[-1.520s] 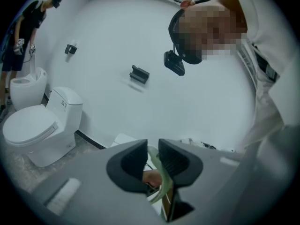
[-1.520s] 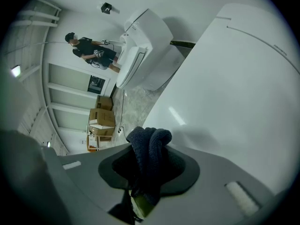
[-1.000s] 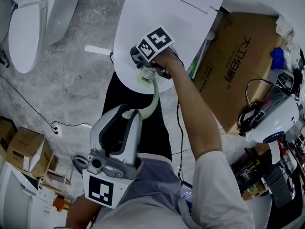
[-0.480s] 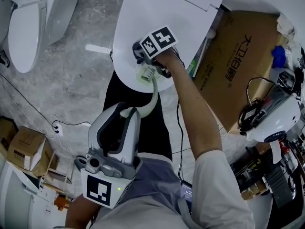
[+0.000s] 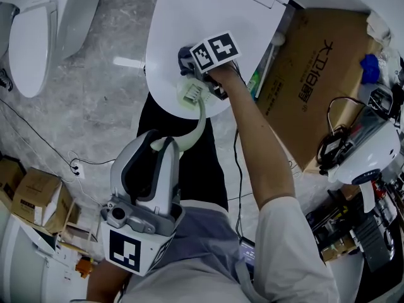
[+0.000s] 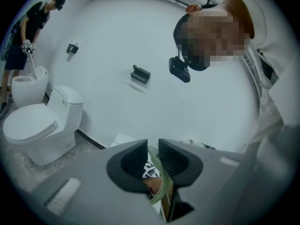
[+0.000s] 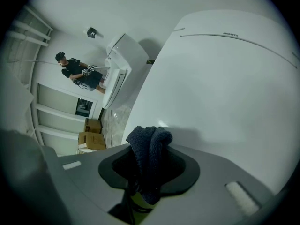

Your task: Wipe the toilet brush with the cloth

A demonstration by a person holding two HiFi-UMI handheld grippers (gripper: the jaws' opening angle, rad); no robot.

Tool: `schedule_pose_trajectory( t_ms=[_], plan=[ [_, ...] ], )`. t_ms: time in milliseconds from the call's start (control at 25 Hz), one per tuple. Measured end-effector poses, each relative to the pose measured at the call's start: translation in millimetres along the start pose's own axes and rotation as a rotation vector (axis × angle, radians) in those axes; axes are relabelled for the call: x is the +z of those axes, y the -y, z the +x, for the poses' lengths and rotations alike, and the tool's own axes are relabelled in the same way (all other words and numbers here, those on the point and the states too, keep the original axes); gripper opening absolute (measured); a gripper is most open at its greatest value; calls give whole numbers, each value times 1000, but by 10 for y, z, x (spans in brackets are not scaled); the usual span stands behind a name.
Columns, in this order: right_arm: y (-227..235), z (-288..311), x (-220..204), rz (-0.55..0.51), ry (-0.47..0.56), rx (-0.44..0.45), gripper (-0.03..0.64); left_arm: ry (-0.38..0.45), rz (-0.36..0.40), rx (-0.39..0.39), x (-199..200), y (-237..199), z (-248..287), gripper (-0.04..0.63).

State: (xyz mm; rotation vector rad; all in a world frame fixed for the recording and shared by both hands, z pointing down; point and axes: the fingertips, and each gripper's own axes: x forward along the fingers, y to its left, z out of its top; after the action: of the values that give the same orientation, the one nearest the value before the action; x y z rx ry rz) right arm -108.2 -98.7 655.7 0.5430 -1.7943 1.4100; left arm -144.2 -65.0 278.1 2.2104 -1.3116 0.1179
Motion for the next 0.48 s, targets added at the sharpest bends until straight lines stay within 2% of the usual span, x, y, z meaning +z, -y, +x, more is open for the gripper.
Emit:
schedule_pose_trajectory(
  t_ms=[480],
  plan=[
    [179, -152, -88, 70, 121, -20, 118, 19, 1, 21, -13, 14, -17, 0]
  ],
)
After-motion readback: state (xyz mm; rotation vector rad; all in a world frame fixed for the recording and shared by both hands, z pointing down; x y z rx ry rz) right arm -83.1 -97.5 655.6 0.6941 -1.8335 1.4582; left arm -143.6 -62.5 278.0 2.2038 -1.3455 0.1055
